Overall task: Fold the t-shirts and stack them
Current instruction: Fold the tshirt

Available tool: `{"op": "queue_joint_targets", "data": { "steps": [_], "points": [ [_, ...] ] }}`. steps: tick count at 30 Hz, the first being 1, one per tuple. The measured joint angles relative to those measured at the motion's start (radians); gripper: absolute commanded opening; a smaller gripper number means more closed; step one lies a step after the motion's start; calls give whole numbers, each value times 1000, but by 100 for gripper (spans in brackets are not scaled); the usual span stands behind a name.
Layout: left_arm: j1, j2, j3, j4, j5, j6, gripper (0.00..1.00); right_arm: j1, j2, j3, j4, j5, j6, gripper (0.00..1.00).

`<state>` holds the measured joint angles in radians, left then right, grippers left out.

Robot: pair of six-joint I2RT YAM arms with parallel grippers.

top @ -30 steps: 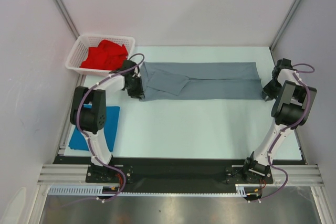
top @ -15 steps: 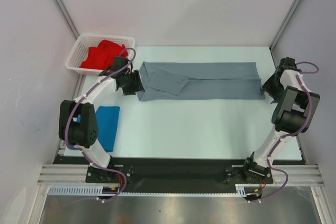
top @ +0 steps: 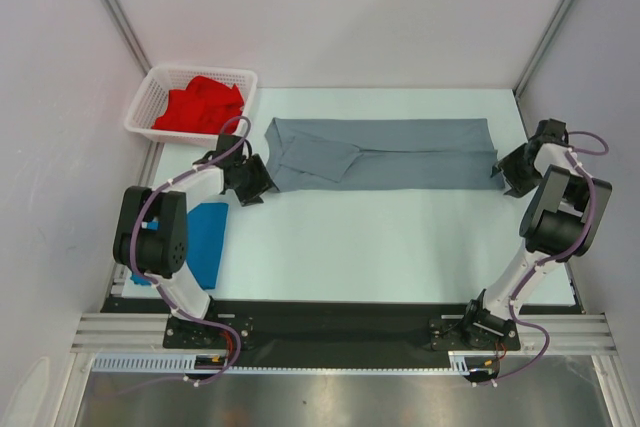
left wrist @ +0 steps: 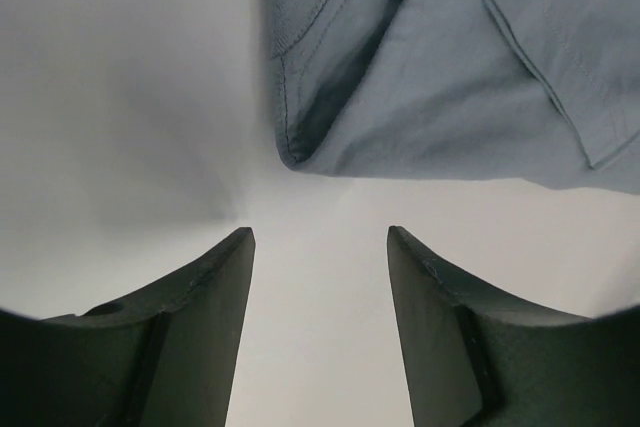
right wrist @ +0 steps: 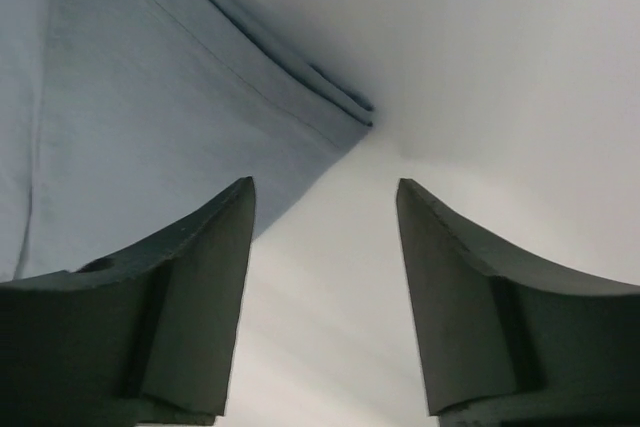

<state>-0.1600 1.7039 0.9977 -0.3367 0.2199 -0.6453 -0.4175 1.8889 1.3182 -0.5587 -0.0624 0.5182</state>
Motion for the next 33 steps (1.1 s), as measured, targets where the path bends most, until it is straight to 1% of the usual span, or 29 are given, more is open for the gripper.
{"op": "queue_joint_targets", "data": {
  "steps": [2, 7, 9, 19, 25, 26, 28, 29, 30, 31, 32, 33],
  "points": [
    [0, 0, -5, 15, -9, -25, 60, -2, 0, -3, 23, -7, 22, 54],
    [0, 2, -27, 46, -37, -98, 59, -3, 3, -39, 77, -23, 67, 47],
    [0, 16, -35, 53, -43, -118, 57, -3, 13, -48, 85, -27, 79, 43],
    [0, 70, -1, 104, -40, -172, 48, -3, 34, -55, 119, -37, 101, 40],
    [0, 83, 5, 116, -45, -177, 41, -3, 40, -51, 118, -32, 104, 35],
    [0, 86, 6, 119, -49, -179, 40, -3, 42, -48, 118, -32, 107, 31],
    [0, 93, 13, 120, -53, -176, 34, -3, 48, -44, 118, -29, 109, 27],
    [0, 99, 17, 121, -53, -176, 32, -3, 50, -42, 117, -29, 110, 21],
    [0, 105, 23, 123, -55, -176, 27, -3, 51, -42, 117, -25, 110, 16],
    [0, 110, 28, 124, -56, -175, 24, -3, 53, -41, 117, -24, 110, 12],
    [0, 117, 33, 126, -58, -175, 21, -3, 53, -41, 116, -23, 109, 4],
    [0, 122, 37, 127, -60, -174, 16, -3, 55, -41, 116, -22, 106, 0]
  ]
}}
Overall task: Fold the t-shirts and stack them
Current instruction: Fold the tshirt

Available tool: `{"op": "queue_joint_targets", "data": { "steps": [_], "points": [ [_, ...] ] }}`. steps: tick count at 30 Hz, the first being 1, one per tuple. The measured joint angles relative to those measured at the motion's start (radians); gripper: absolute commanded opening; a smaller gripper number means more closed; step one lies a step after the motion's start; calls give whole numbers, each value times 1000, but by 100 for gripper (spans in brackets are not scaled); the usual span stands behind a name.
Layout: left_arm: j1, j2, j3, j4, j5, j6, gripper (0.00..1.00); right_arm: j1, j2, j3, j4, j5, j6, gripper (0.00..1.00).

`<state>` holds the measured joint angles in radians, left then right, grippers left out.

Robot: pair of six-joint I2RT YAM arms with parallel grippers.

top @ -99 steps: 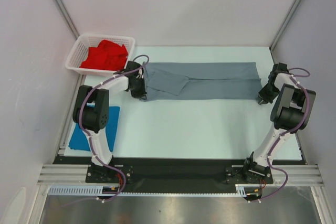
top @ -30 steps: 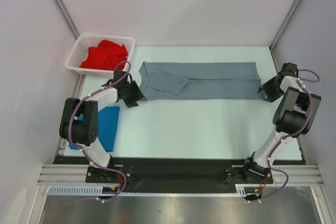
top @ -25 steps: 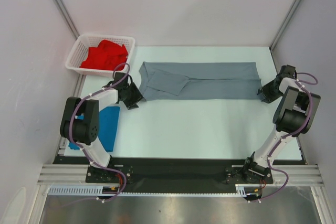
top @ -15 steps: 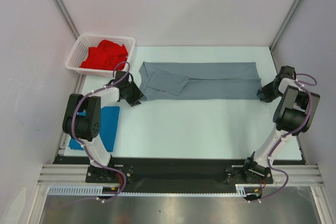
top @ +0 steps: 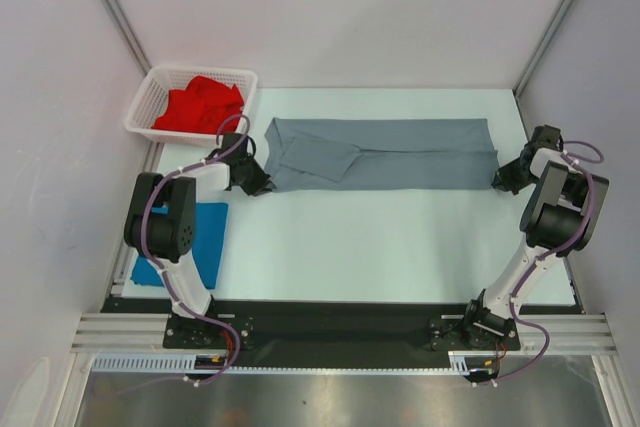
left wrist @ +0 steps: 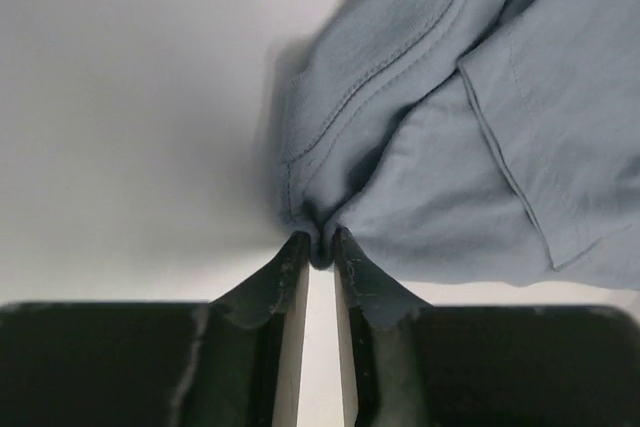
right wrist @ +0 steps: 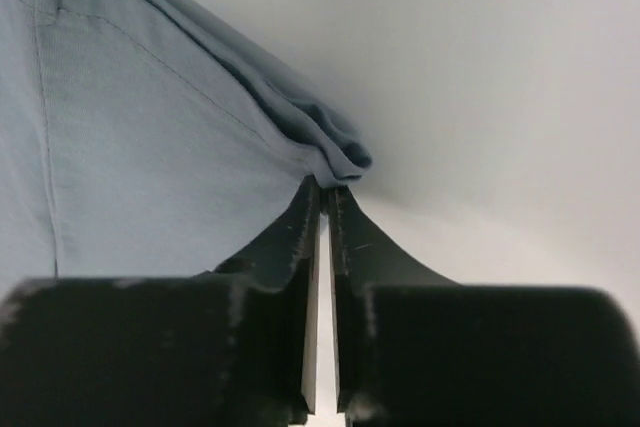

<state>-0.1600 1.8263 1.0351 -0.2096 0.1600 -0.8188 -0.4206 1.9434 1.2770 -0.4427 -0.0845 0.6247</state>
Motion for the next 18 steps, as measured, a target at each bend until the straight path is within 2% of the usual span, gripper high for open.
{"op": "queue_joint_targets", "data": {
  "steps": [6, 10, 18],
  "points": [
    [-2, 45, 63, -12, -11, 19, 1, 2, 2, 2, -8, 7, -15, 0],
    [-11, 114, 164, -38, -21, 50, 0, 7, -15, -24, 1, 17, -18, 0],
    [-50, 241, 351, -47, -55, 92, 0, 19, -150, -190, -17, 31, -3, 0]
  ]
}}
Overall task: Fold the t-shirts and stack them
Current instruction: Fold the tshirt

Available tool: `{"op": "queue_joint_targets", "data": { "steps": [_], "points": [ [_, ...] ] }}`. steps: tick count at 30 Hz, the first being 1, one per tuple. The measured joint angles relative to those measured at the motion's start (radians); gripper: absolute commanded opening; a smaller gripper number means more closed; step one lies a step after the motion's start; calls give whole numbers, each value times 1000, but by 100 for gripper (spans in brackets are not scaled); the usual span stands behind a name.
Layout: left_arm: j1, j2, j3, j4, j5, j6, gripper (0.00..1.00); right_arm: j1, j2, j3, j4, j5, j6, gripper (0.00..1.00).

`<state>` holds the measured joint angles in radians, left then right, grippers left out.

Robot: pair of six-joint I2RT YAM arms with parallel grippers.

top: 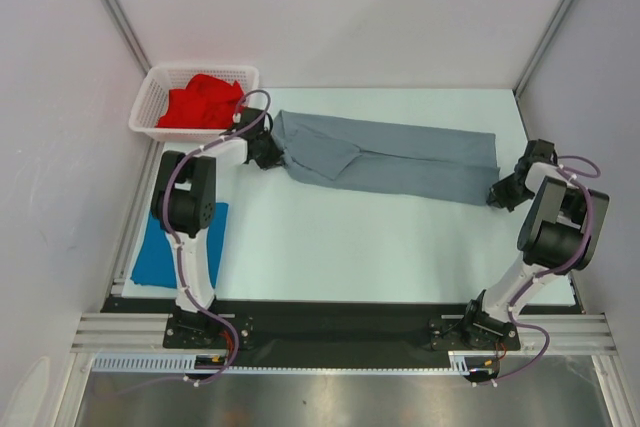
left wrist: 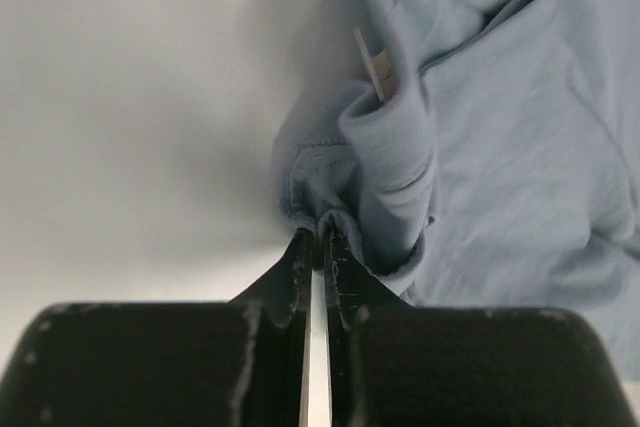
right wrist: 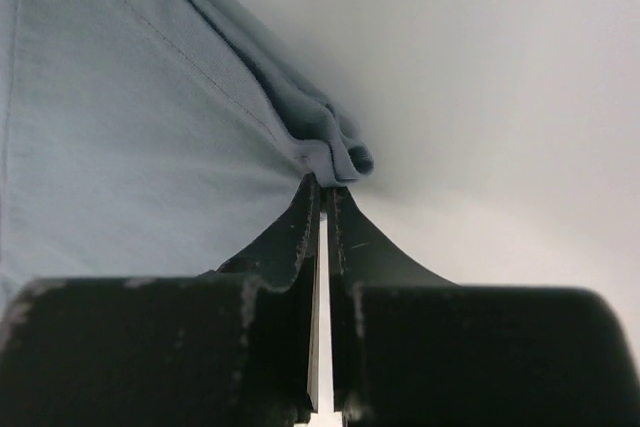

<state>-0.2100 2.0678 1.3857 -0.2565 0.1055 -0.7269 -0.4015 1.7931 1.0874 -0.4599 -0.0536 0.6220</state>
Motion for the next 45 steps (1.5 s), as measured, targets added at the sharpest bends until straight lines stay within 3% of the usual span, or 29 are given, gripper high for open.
{"op": "queue_joint_targets", "data": {
  "steps": [7, 14, 22, 28, 36, 40, 43, 44, 45],
  "points": [
    [-37, 128, 208, -22, -55, 32, 0, 109, -132, -126, -117, 41, 38, 0],
    [-101, 211, 341, -39, -96, 40, 0, 307, -220, -208, -244, 38, 89, 0],
    [-114, 362, 563, -32, -90, 67, 0, 653, -296, -286, -306, -3, 227, 0],
    [-91, 518, 785, 61, 0, 109, 0, 910, -331, -328, -337, -43, 330, 0],
    [-21, 584, 850, 178, 83, 146, 1, 1224, -215, -196, -369, -40, 336, 0],
    [-4, 584, 887, 196, 85, 184, 8, 1318, -129, -87, -367, -41, 327, 0],
    [-6, 584, 922, 195, 85, 222, 22, 1360, -91, -25, -361, -42, 323, 1],
    [-7, 584, 929, 194, 85, 235, 33, 1370, -83, -5, -362, -43, 321, 3],
    [-9, 583, 929, 194, 85, 249, 39, 1377, -80, 10, -359, -50, 317, 7]
  ]
}}
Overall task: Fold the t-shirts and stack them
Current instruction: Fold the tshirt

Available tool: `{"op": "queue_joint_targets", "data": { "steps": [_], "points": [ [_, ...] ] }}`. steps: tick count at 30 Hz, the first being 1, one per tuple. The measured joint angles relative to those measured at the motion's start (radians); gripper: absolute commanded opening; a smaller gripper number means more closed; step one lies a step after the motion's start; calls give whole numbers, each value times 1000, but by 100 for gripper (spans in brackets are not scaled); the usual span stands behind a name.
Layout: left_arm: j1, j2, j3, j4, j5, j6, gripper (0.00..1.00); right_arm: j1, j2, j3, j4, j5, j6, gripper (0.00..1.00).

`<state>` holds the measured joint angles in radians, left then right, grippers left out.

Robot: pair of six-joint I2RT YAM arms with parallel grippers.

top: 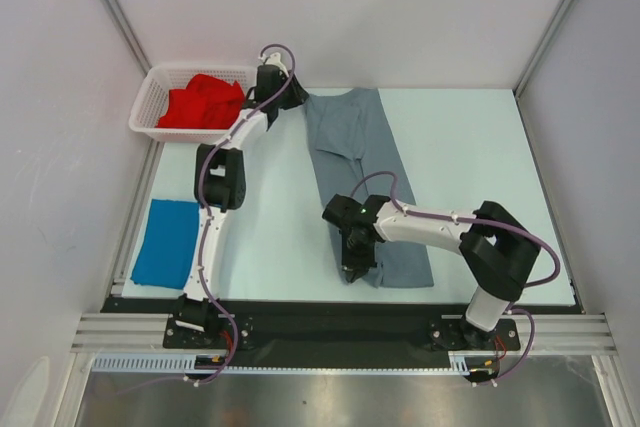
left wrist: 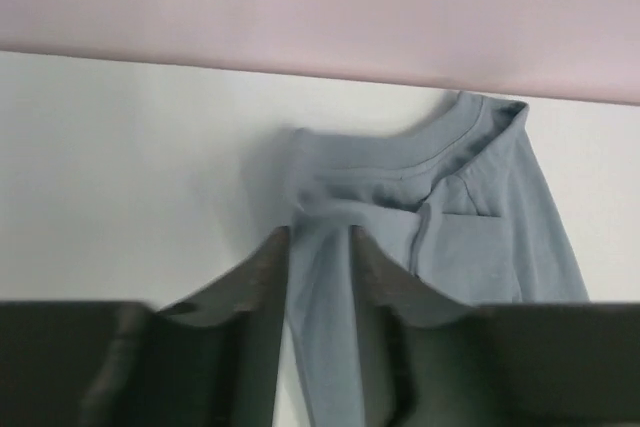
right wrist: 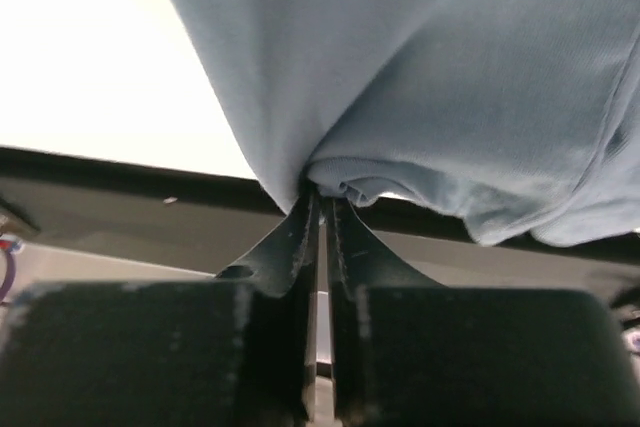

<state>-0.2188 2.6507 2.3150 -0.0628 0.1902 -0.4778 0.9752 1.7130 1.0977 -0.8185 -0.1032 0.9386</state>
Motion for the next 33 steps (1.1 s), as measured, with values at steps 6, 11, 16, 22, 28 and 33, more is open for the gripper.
{"op": "queue_joint_targets", "data": {
  "steps": [6, 11, 16, 22, 28, 33],
  "points": [
    [-8, -19, -7, -63, -4, 74, 58, 4, -11, 11, 14, -61, -45, 53],
    [-8, -72, -8, -157, -8, 117, 61, 2, -90, 10, -14, -86, -104, 74],
    [-10, -233, -89, -217, -3, 126, 63, -101, -295, 11, -40, -92, -167, 76],
    [-48, -541, -306, -253, 24, 139, 59, -510, -429, 13, 21, -150, -268, 75],
    [-153, -856, -743, -248, 89, 140, 60, -758, -354, 20, 45, -233, -390, 62],
    [-277, -1012, -1110, -268, 134, 119, 59, -868, -294, -28, 54, -285, -456, 56]
  ]
}}
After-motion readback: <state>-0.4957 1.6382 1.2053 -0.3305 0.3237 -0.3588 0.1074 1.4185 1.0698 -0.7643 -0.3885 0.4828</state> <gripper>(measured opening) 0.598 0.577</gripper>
